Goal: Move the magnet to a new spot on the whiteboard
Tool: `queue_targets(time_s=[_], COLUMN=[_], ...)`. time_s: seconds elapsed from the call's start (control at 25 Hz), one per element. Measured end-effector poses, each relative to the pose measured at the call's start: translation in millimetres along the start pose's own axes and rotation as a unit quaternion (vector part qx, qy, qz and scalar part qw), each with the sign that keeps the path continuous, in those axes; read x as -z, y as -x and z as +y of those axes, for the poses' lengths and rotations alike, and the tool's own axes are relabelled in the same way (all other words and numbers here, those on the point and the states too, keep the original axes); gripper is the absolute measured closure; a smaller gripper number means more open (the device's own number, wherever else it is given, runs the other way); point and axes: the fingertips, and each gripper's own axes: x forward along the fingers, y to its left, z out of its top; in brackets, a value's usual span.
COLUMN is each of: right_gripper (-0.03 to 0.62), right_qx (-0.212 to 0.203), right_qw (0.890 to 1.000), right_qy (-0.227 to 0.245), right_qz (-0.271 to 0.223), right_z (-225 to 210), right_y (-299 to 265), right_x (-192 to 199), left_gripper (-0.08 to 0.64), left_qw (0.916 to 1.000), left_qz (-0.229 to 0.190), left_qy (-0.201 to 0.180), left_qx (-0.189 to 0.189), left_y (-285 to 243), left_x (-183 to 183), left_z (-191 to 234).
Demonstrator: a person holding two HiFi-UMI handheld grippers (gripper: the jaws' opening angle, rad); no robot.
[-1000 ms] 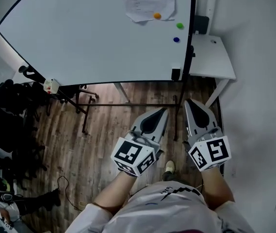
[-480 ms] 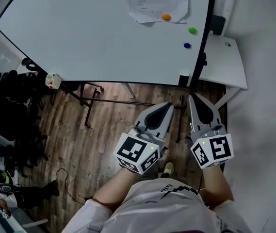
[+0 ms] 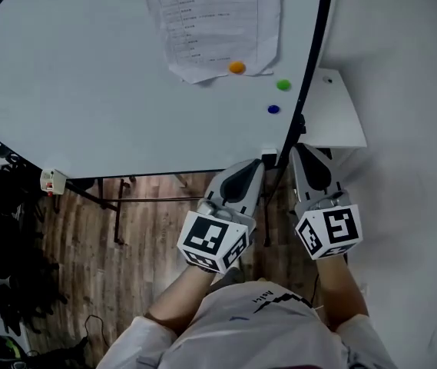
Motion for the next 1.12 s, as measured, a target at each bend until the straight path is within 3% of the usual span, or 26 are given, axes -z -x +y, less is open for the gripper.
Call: queue_targets(time_s=[0.24, 0.68, 1.12], right_gripper=[0.574, 0.502, 0.455], right_qx=[0.044, 0.108, 0.135], right_qw=[0.999, 0.991, 0.986], right_qy=[0.024, 0.075, 0.089], right_qz=[0.004, 0.016, 0.026], right_z=[-19, -45, -63], right_y=[-48, -108, -133], right_x=[5, 8, 11], left_gripper=[0.549, 0.549, 0.549], left_qw=[0.9995, 0.9979, 0.9971], left_qz=[-0.001, -0.001, 0.003], left_qy=[0.004, 0.000, -0.002], left_qx=[0.030, 0.065, 0.076], left_y=[-34, -61, -73], left_x=[-8, -16, -16], left_z=[41, 81, 96])
